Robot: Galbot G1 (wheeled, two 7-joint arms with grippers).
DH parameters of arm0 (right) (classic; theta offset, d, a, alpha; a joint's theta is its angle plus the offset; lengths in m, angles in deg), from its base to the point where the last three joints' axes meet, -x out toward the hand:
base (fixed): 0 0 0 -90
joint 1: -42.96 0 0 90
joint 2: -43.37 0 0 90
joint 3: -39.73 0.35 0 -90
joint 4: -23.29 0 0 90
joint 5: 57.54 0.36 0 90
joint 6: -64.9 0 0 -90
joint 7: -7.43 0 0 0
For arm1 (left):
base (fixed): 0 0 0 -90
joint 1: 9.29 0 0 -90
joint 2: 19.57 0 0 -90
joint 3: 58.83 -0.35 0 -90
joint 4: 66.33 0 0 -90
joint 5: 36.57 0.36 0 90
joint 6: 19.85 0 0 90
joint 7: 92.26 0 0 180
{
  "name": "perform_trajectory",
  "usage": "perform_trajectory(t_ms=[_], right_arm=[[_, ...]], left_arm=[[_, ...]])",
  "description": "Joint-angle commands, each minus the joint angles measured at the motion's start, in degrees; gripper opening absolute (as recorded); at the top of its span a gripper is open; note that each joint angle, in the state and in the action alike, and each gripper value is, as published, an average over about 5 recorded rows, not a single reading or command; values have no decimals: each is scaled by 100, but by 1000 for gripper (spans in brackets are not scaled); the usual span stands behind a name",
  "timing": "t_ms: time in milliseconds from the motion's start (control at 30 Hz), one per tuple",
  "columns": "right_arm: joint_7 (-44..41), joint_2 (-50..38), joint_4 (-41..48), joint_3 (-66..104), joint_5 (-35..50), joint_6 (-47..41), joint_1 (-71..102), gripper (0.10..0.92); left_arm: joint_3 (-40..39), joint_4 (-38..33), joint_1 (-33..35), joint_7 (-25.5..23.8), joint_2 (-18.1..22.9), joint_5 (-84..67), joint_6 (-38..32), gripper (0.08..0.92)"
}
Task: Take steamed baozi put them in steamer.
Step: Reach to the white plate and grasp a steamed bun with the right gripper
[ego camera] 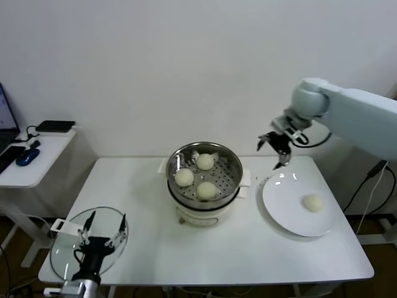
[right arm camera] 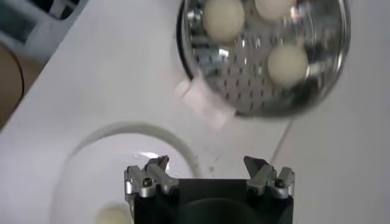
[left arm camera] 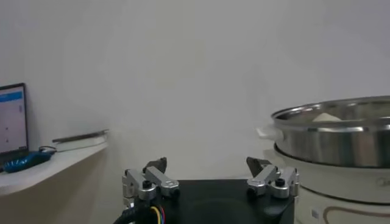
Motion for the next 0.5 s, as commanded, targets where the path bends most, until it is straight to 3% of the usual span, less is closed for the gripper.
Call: perform_trajectory(t_ms=[33,500], right_arm=[[231,-1303,756,892,-107,-998,1475,823],[124,-764,2280,3003,-1473,-595,3477,823]], left_arm=[[-18,-113,22,1,-3,-9,17,823],[-5,-140,141,-16,62,41,25,823]])
